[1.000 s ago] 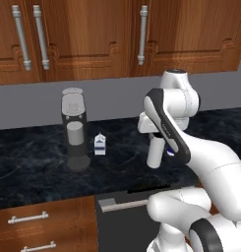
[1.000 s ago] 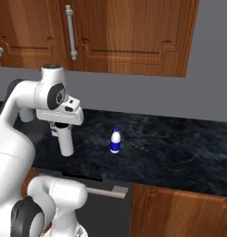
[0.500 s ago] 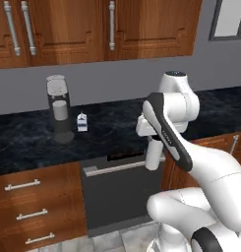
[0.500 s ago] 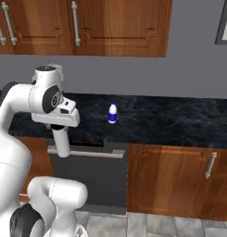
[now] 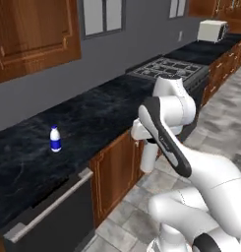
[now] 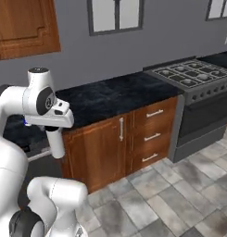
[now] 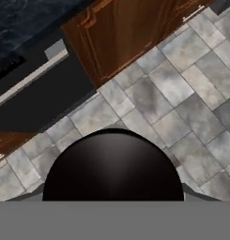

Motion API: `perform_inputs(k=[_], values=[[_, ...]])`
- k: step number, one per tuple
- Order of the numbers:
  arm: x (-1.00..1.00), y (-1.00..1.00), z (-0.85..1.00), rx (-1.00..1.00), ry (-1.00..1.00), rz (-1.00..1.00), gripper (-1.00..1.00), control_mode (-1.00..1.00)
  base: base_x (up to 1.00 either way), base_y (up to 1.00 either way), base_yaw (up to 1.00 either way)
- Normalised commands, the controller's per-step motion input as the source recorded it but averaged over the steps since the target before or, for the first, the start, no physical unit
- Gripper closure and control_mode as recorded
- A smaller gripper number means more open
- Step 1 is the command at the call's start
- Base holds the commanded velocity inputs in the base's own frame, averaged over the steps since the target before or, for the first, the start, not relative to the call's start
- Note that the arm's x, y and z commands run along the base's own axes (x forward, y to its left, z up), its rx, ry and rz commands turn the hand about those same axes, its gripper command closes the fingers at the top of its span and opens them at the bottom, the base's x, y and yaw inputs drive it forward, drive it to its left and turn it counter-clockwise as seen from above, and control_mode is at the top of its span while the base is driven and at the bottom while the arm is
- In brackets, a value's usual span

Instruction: Move the drinks to the dining counter.

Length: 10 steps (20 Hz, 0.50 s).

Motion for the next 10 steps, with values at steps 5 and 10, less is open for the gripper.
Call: perform_inputs(k=[5, 10], values=[[0.0, 0.0, 0.0, 0.0, 0.0, 0.0, 1.0, 1.0, 0.0, 0.01, -1.0], [0.0, 0.0, 0.0, 0.0, 0.0, 0.0, 1.0, 1.0, 0.0, 0.0, -0.96]])
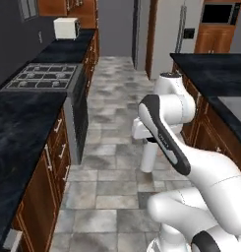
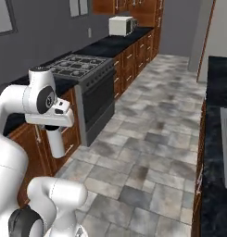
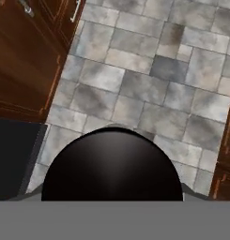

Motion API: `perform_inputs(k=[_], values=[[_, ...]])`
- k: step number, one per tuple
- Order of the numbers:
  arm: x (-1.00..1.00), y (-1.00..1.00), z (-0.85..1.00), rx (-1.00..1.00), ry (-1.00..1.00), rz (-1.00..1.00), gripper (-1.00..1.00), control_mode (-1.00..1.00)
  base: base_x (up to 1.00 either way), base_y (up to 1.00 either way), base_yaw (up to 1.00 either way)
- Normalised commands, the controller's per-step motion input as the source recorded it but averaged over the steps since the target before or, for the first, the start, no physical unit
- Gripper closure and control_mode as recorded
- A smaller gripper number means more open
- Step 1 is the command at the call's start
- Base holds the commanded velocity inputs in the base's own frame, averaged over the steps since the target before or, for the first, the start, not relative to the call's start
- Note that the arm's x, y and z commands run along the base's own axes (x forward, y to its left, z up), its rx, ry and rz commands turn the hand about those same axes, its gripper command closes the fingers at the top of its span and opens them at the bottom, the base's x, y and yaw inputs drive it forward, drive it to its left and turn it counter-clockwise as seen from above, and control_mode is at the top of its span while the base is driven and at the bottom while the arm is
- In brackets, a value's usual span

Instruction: Move the drinks to the dining counter.

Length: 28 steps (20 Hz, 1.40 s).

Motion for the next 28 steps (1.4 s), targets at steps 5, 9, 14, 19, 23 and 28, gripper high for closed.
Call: perform_inputs(k=[5, 9, 14, 19, 23, 28], values=[[0.0, 0.0, 0.0, 0.0, 0.0, 0.0, 1.0, 1.0, 0.0, 0.0, -0.94], [0.0, 0.0, 0.0, 0.0, 0.0, 0.0, 1.0, 1.0, 0.0, 0.06, -0.9], [0.0, 0.0, 0.0, 0.0, 0.0, 0.0, 1.0, 1.0, -0.08, 0.3, -0.81], [0.0, 0.0, 0.0, 0.0, 0.0, 0.0, 1.0, 1.0, 0.0, 0.68, -0.49], [0.0, 0.0, 0.0, 0.0, 0.0, 0.0, 1.0, 1.0, 0.0, 0.53, -0.11], [0.0, 0.0, 0.0, 0.0, 0.0, 0.0, 1.0, 1.0, 0.2, 0.33, -0.04]])
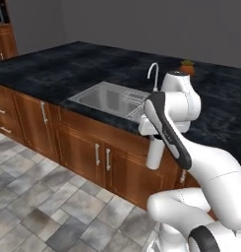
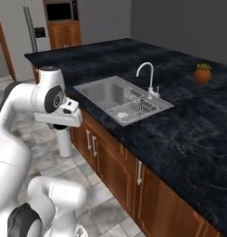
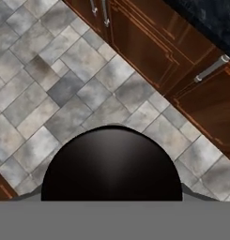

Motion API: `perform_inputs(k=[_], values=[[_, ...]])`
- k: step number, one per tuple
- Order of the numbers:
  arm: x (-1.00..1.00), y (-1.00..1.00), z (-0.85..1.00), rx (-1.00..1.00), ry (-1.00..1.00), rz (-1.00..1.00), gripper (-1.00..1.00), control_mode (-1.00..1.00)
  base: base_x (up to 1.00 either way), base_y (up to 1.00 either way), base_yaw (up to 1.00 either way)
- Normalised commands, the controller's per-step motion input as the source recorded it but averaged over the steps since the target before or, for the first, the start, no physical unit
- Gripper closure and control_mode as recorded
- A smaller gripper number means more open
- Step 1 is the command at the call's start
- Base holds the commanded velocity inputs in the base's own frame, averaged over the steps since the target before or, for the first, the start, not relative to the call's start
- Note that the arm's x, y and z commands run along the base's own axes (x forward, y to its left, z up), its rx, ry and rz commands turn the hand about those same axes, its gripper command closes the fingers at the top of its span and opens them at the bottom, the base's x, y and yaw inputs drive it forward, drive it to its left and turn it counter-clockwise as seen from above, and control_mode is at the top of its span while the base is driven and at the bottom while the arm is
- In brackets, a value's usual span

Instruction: Move the drinks to the dining counter.

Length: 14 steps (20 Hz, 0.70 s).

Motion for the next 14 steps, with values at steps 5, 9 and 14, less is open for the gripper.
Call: perform_inputs(k=[5, 9, 14], values=[[0.0, 0.0, 0.0, 0.0, 0.0, 0.0, 1.0, 1.0, 0.74, 0.41, -0.26], [0.0, 0.0, 0.0, 0.0, 0.0, 0.0, 1.0, 1.0, 0.53, 0.02, -0.53], [0.0, 0.0, 0.0, 0.0, 0.0, 0.0, 1.0, 1.0, 0.26, -0.05, -0.58]])
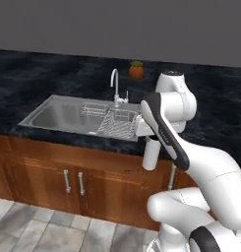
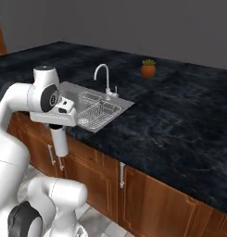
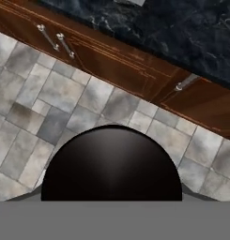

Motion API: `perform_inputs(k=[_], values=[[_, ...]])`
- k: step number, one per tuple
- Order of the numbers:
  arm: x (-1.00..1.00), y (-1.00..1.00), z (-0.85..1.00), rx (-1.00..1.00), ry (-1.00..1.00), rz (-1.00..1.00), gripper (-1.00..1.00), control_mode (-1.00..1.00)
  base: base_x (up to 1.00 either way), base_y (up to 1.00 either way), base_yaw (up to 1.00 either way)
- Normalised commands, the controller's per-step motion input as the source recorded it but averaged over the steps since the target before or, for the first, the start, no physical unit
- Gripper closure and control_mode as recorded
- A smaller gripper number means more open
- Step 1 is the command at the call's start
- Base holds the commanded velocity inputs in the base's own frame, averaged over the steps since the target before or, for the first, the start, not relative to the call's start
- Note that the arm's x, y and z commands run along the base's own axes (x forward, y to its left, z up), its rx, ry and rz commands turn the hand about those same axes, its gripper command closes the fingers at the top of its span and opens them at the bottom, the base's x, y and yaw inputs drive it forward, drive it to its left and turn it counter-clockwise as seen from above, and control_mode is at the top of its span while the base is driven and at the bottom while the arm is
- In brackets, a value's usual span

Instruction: Move the drinks to the dining counter.

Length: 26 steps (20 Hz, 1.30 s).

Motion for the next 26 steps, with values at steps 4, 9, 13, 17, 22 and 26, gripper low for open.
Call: perform_inputs(k=[4, 9, 13, 17, 22, 26], values=[[0.0, 0.0, 0.0, 0.0, 0.0, 0.0, 1.0, 1.0, 0.16, -0.08, -0.58], [0.0, 0.0, 0.0, 0.0, 0.0, 0.0, 1.0, 1.0, 0.44, 0.17, -0.43], [0.0, 0.0, 0.0, 0.0, 0.0, 0.0, 1.0, 1.0, 0.67, 0.52, -0.16], [0.0, 0.0, 0.0, 0.0, 0.0, 0.0, 1.0, 1.0, 0.57, 0.51, -0.14], [0.0, 0.0, 0.0, 0.0, 0.0, 0.0, 1.0, 1.0, 0.57, 0.33, -0.11], [0.0, 0.0, 0.0, 0.0, 0.0, 0.0, 1.0, 1.0, 0.57, -0.14, -0.31]])
